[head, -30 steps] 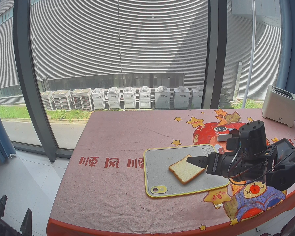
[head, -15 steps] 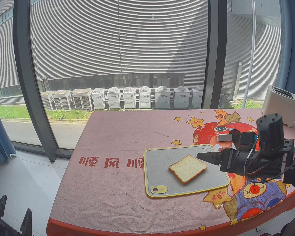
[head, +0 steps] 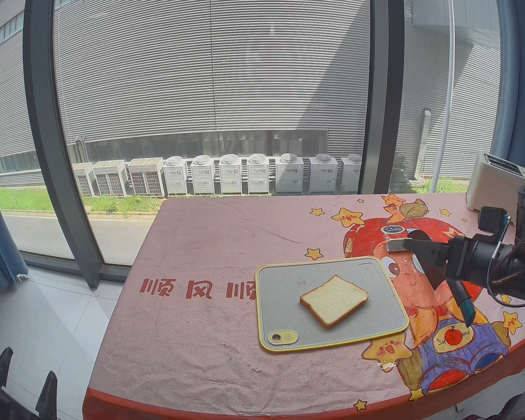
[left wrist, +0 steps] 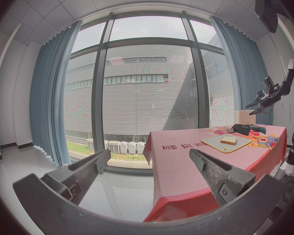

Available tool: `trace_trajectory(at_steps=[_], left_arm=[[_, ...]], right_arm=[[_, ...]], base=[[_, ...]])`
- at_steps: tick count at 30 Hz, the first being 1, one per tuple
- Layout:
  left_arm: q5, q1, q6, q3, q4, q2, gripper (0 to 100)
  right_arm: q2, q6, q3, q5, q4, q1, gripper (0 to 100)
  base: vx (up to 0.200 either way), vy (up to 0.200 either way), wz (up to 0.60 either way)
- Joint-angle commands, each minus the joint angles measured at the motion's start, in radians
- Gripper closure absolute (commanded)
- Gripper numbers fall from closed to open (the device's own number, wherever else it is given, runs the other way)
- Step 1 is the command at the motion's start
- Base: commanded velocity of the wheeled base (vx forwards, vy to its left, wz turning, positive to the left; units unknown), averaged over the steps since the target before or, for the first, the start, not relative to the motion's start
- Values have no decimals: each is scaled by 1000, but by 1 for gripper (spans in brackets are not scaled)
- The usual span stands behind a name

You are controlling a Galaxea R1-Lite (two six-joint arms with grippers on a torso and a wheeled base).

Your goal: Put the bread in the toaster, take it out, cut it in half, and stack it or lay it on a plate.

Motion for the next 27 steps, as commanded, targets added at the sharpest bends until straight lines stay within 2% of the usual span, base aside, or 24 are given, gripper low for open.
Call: trace_trajectory(at_steps=[1,6,8,25,27], left_arm=[[-1,0,1,18,0,-16,0],[1,0,0,18,0,-16,0],[2,0,-3,18,0,-16,0],[2,0,0,18,0,-16,0],[2,0,0,18,-2,-16,0]], right_arm=[[-58,-75,17,1,3,-84,0],[-52,-233,63,4,-1,-159,0],[-57,-266,94,4,-3,-177,0],[-69,-276,175,4,-4,-177,0],[-66,-276,186,4,-3,-176,0]], base=[[0,0,0],[0,0,0],[0,-100,0],[0,-200,0],[0,0,0]])
